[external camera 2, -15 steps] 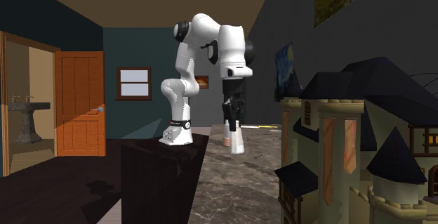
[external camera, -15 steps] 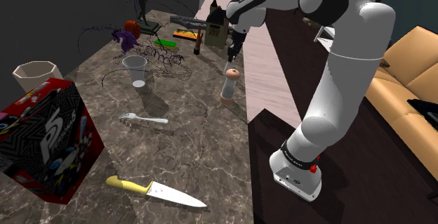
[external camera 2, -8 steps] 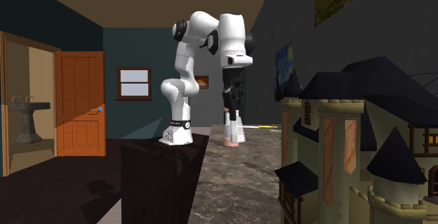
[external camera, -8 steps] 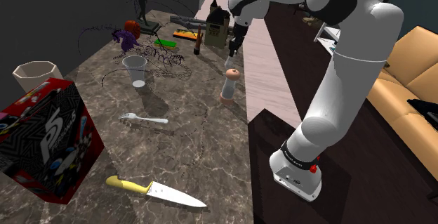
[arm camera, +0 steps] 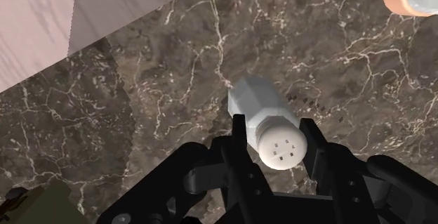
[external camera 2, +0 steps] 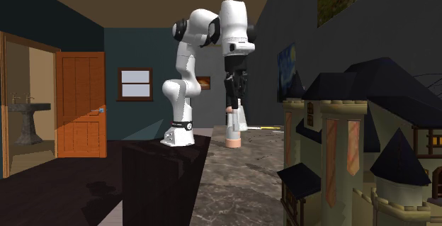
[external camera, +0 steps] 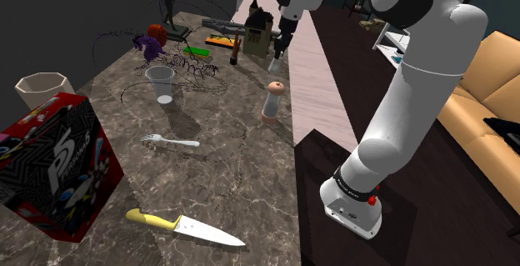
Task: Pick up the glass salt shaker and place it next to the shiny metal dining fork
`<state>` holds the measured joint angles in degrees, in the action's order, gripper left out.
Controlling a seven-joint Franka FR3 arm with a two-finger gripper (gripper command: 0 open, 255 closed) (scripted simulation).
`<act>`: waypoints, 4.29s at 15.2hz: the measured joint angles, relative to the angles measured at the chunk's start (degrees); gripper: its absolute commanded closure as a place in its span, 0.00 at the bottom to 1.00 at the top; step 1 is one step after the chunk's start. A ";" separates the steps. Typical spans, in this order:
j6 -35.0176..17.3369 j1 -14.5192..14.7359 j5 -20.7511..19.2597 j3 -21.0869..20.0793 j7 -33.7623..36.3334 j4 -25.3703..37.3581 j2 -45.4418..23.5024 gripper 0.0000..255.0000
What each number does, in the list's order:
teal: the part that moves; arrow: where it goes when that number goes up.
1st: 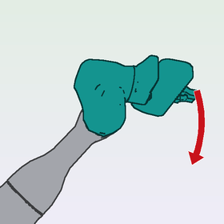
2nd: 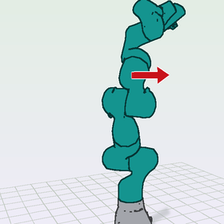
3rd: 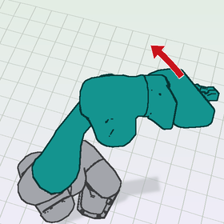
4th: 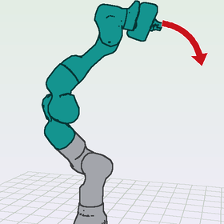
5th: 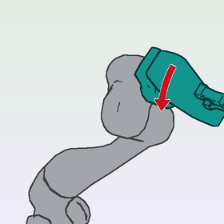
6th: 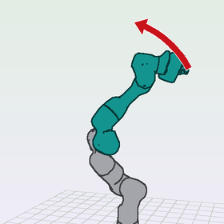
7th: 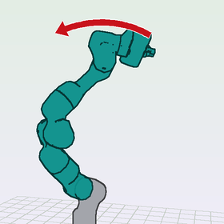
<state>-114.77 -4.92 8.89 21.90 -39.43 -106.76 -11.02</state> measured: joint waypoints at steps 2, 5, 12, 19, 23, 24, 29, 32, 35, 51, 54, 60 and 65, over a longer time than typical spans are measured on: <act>1.44 -0.07 -0.20 0.09 0.11 1.19 0.27 1.00; 3.56 -0.06 -0.56 0.19 0.43 2.77 0.88 1.00; 8.43 0.03 -1.30 0.32 1.21 6.46 2.22 1.00; 7.17 4.17 -3.40 -2.42 8.39 0.49 7.89 1.00; 5.33 7.11 -4.46 -5.10 14.20 -4.27 11.43 1.00; 5.11 7.76 -4.59 -5.76 15.55 -4.99 12.05 1.00; 4.50 11.15 -5.11 -9.55 22.90 -7.99 15.10 1.00; 3.73 13.03 -5.07 -11.76 26.96 -9.35 15.97 1.00; 3.54 14.96 -4.83 -14.03 31.04 -9.24 15.96 1.00; 2.76 25.19 -4.58 -25.59 52.73 -3.06 10.57 1.00; 3.17 27.17 -4.99 -27.48 56.78 -0.07 8.28 1.00; 4.79 31.33 -6.58 -30.59 64.54 8.70 1.50 1.00; 6.26 34.80 -8.38 -32.30 70.00 17.23 -5.38 1.00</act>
<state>-108.51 29.88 0.50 -10.40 30.57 -89.53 -16.40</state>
